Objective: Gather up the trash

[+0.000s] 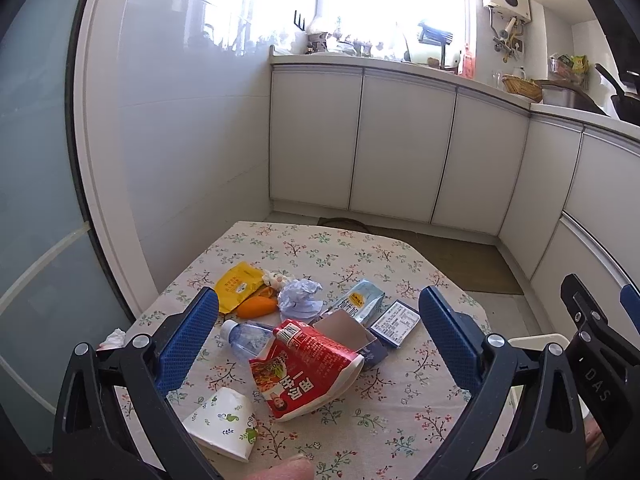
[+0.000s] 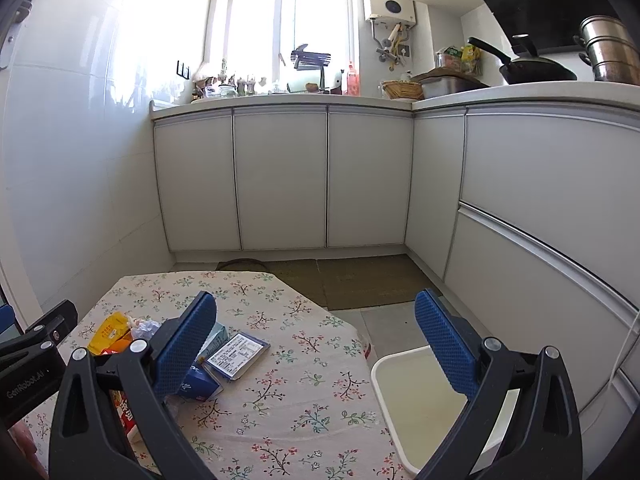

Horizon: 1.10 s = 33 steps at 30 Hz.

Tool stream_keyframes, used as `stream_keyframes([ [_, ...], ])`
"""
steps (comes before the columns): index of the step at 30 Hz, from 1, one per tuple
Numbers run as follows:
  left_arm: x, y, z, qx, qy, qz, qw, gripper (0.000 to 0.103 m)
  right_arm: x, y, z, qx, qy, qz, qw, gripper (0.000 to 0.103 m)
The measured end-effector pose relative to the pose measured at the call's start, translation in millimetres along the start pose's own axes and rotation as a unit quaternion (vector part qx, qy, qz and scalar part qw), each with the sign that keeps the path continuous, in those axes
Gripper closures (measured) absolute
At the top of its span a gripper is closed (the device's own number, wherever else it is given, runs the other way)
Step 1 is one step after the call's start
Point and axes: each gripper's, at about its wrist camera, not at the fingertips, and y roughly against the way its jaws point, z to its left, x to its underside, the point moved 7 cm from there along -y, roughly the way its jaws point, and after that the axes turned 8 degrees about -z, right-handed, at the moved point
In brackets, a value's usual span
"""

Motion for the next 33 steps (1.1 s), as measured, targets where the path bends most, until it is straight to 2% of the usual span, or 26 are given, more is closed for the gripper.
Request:
stream_keyframes([
  [3,0.6,0.3,-0.7,0.005,0.013,0.003,0.9999,0.007,2.4,-1.6,-1.4,-0.001,-0.012,-0.002,1.000,0.006],
  [9,4.8,-0.4,-4.0,0.007,0.012,0.020,0.9997,0.007,4.4,-2.4,-0.4,0.003,0.004,0.018,1.000,0.006],
  [17,4.7,-0.5,-6.4,0.007,0.007,0.007,0.9999,0.007,6.3,-1.8,-3.5,0.007,0.000,0.010,1.000,0.006],
  [30,7.8,-3.0,-5.9,0.005,0.002,0.019,0.9998,0.007,7.0,-1.4,-4.8,0.009,0.000,0.002,1.000,0.006],
  [33,8.1,-4.8,-4.9,0.004,0.002,0.020,0.9998,0.007,9.7,-3.6,-4.4,0.007,-0.002,0.011,1.000,0.006],
])
